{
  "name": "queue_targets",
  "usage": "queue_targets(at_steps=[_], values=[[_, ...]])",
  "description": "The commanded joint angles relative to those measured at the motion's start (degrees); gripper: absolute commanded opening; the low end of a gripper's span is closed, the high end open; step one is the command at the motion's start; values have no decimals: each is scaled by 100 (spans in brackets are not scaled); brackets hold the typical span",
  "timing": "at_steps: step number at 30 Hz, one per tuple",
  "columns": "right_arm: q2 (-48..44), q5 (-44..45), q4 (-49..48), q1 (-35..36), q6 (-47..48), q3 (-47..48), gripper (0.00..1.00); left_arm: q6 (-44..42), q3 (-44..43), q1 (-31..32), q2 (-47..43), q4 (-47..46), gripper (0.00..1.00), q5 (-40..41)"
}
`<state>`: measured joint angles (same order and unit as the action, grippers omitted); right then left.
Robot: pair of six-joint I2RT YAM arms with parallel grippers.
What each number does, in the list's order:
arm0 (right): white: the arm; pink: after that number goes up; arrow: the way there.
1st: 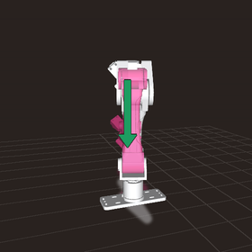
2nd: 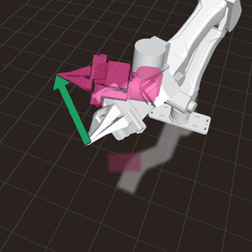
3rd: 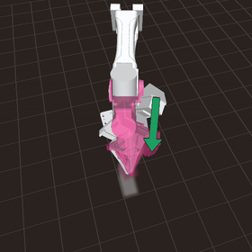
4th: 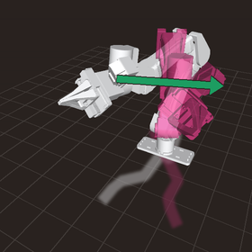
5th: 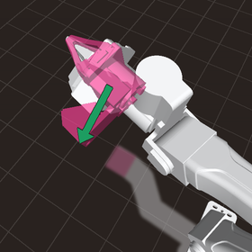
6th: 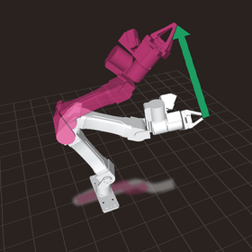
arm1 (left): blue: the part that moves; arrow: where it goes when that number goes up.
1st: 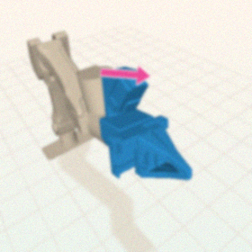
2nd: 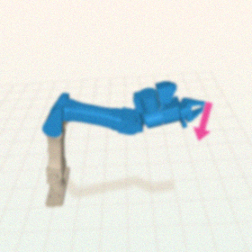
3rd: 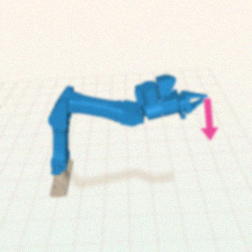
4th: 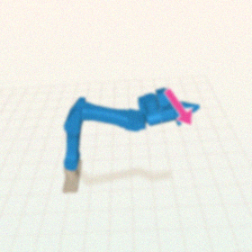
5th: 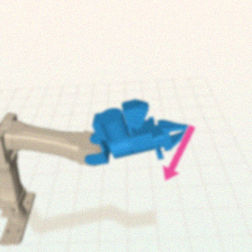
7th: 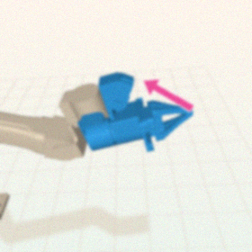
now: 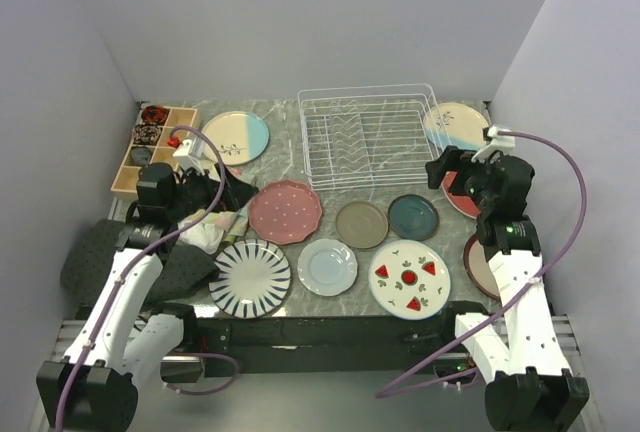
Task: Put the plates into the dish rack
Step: Grab a plate with the right arm
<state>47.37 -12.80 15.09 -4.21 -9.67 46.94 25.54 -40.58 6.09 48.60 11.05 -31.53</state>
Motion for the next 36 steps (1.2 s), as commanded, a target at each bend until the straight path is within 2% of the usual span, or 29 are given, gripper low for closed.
queue_targets(at_steps=[1, 2, 3, 8, 11, 15, 18, 20, 25, 28, 36], values=[[-281, -1442, -269, -36, 658, -122, 100, -23, -293, 15, 141, -59, 97, -143], [-386, -2211, -348, -19, 1068, -219, 100, 90, -310, 15, 176, -33, 97, -126], [-413, -2410, -410, 42, 1221, -325, 100, 144, -302, 15, 263, 54, 97, -143], [146, -2139, 414, 1509, 2448, 104, 100, 504, -390, 15, 519, 854, 97, -240], [823, -2630, 1109, 2062, 3013, 526, 100, 750, -188, 42, 414, 1074, 97, -310], [1423, -2922, 1715, 2494, 3410, 904, 100, 1066, 67, 235, 247, 1364, 97, 277], [1415, -2825, 1559, 2740, 3577, 660, 100, 1269, 313, 489, 273, 1418, 97, 831], [1284, -2580, 1436, 2925, 3717, 493, 100, 1532, 384, 744, 439, 1321, 97, 1271], [1327, -1878, 1023, 4259, 4666, 184, 100, 1639, 139, 1254, 949, 1294, 97, 2000], [1835, -1192, 750, 4848, 5132, 420, 100, 1533, -73, 1263, 985, 1408, 97, 2308], [3707, 153, -76, 5861, 5485, 1352, 100, 1392, -337, 1237, 142, 1681, 97, 3564]])
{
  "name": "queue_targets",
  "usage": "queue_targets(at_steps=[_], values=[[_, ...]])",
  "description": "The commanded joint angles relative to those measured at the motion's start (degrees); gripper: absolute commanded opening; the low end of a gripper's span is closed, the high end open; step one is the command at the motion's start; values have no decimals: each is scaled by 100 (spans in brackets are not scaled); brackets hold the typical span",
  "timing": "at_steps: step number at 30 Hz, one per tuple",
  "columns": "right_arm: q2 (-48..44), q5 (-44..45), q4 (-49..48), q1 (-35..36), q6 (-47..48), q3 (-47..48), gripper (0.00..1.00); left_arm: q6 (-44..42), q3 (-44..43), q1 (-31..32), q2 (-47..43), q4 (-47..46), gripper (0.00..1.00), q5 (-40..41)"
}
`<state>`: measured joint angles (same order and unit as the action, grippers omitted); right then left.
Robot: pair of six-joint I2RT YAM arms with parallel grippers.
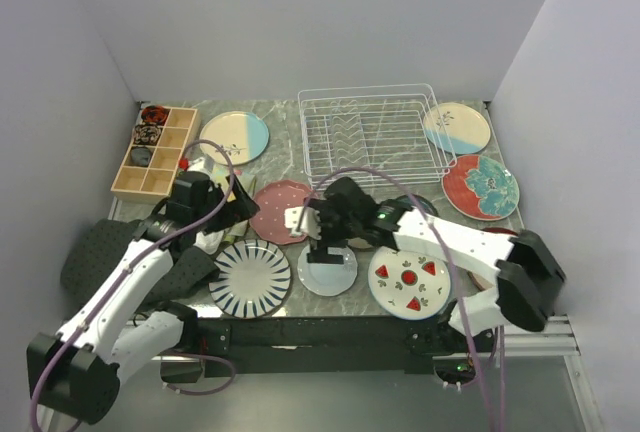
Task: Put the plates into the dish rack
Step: Grab a plate with the right arm
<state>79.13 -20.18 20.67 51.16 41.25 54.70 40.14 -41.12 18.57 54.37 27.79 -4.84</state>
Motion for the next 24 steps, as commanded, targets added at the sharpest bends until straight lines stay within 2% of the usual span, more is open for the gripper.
queue_targets(at_steps=[1, 5, 10, 18, 24], values=[[690, 946, -651, 377, 383, 699, 99, -94, -273, -2, -497, -36, 97, 984], [1525, 1113, -643, 465, 383, 1305, 96, -120, -247, -11, -892, 50, 97, 1494], [2219, 1271, -608, 606, 576, 1561, 89, -68, -221, -11, -1585, 130, 97, 2100], [2738, 1412, -643, 676, 647, 1737, 84, 301, -115, -11, -2378, 350, 97, 2760], [3038, 1439, -573, 676, 743, 1808, 74, 389, -80, -11, -2554, 394, 97, 2857]])
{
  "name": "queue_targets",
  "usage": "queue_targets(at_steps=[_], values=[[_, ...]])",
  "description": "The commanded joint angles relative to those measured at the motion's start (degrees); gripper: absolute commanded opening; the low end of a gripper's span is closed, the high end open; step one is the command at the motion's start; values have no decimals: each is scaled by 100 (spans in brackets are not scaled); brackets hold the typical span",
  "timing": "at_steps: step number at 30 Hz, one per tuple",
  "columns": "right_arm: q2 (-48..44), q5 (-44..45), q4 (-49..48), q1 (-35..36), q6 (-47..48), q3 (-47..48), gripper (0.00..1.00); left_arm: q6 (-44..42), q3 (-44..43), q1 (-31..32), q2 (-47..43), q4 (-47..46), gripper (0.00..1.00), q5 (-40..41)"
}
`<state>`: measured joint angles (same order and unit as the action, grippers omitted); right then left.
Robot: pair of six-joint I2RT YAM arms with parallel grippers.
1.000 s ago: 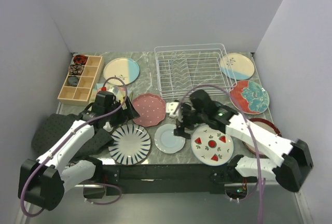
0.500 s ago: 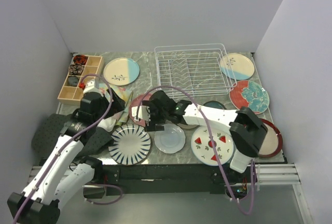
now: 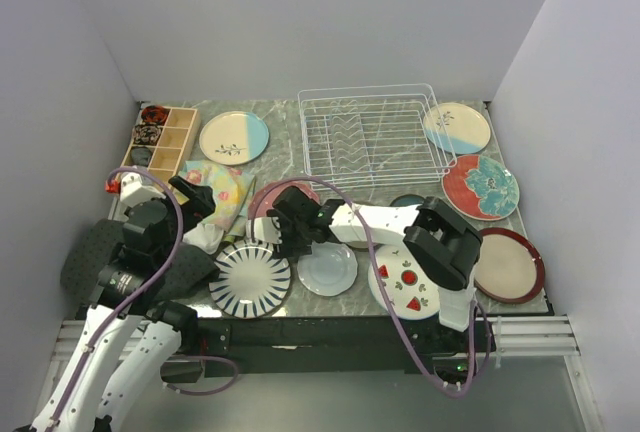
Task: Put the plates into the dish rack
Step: Grab a plate with the right arm
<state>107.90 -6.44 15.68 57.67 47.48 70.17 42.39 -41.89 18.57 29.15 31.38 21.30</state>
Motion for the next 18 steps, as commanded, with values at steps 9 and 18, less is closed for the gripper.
queue_targets(at_steps=[9, 18], values=[[460, -121, 304, 42, 130, 506, 52, 261, 75, -11, -41, 9, 97, 112], [408, -516, 550, -19, -2, 699, 10, 972, 592, -11, -128, -122, 97, -520]])
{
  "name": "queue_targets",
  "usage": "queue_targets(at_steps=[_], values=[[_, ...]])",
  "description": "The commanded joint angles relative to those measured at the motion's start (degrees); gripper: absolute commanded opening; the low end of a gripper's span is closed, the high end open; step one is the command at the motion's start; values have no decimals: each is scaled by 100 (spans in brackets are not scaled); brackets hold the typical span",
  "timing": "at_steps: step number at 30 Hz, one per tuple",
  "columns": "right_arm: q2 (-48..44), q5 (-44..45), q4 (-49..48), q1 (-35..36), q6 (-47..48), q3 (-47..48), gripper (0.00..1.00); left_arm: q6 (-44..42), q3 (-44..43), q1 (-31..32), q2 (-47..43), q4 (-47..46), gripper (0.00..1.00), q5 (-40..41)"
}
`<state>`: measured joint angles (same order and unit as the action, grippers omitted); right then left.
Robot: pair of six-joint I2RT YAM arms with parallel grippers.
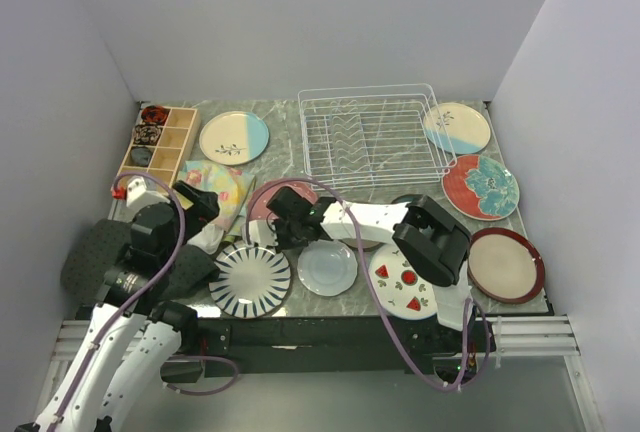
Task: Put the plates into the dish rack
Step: Grab a plate with the right arm
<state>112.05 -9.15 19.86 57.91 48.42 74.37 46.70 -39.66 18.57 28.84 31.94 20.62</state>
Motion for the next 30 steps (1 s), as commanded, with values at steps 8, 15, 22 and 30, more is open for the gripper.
queue_targets(at_steps=[8, 15, 22, 30], values=[[-332, -807, 299, -236, -526, 508, 0, 1727, 1065, -11, 60, -628, 97, -1288], [-728, -1449, 370, -491, -905, 605, 0, 2580, 1031, -20, 682, -751, 97, -1412], [-1115, -1678, 106, -544, -1098, 386, 0, 3135, 1048, -169, 1703, -1172, 98, -1956], [-1291, -1836, 36, -561, -1107, 254, 0, 3030, 1048, -424, 2695, -2148, 99, -2518]])
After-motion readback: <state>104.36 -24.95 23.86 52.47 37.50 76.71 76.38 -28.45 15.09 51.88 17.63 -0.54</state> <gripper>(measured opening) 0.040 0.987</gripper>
